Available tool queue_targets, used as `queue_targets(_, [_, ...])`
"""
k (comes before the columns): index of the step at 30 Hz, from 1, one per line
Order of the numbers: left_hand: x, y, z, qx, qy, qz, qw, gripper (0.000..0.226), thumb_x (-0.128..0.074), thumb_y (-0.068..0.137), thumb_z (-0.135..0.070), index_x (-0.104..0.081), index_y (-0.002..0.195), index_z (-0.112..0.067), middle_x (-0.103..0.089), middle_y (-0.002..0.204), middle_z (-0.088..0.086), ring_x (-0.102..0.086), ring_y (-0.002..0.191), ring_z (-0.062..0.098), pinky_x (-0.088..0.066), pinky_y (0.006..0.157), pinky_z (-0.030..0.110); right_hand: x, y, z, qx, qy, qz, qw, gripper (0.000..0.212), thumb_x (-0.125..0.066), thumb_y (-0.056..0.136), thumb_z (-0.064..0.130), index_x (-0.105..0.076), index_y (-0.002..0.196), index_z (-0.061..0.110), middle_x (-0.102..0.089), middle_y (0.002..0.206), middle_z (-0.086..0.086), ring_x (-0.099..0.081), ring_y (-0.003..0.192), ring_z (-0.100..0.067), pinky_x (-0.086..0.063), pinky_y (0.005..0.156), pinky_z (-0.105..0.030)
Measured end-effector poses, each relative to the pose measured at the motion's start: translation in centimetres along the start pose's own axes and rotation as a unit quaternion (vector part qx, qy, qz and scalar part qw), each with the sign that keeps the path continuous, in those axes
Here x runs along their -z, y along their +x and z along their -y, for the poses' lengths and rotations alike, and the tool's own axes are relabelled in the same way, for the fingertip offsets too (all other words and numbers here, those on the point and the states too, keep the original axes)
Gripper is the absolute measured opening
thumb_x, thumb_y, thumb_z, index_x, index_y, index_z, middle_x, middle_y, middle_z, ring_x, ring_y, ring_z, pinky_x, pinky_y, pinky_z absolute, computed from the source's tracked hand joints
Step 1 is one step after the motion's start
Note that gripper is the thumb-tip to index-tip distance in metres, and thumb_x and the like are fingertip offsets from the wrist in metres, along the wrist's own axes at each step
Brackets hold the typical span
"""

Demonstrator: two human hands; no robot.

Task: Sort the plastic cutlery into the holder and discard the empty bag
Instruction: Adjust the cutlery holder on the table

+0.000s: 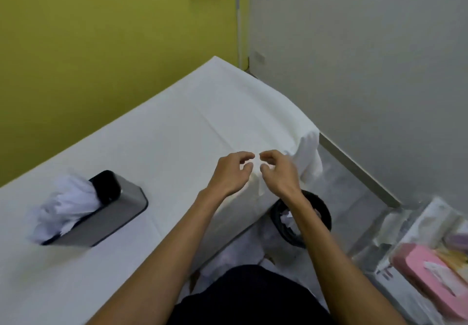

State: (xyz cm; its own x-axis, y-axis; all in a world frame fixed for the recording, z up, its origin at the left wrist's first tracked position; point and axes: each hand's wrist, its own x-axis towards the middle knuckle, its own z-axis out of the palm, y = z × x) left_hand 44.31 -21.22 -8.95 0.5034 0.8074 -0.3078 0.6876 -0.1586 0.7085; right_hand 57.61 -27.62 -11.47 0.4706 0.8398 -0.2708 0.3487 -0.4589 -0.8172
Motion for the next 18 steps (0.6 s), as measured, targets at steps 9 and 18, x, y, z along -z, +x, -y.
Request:
queue_targets(9, [16.4, -10.9, 8.3, 0.049, 0.032, -0.202, 0.978, 0.032, -0.058, 0.098, -0.027, -0.065, 0.129, -0.025, -0.063, 0.136, -0.008, -0.054, 0.130, 0.012, -0.037, 0.113, 0.030, -11.8, -4.3, 14.0, 0.187, -0.067, 0.197, 0.960, 0.047, -0.060, 0.091, 0.014, -0.054, 0.137, 0.023, -0.059, 0.139, 0.008, -0.052, 0.130, -0.008, -0.037, 0.096, -0.018])
queue_targets(18, [24.6, -21.1, 17.7, 0.148, -0.118, -0.339, 0.921, 0.061, -0.069, 0.086, -0.055, -0.055, 0.140, -0.029, -0.052, 0.145, -0.014, -0.045, 0.136, 0.007, -0.034, 0.111, 0.027, -22.6, -6.8, 19.8, 0.302, -0.228, 0.326, 0.866, 0.099, -0.078, 0.068, 0.025, -0.025, 0.152, 0.023, -0.030, 0.155, 0.000, -0.023, 0.143, -0.029, -0.032, 0.114, -0.041])
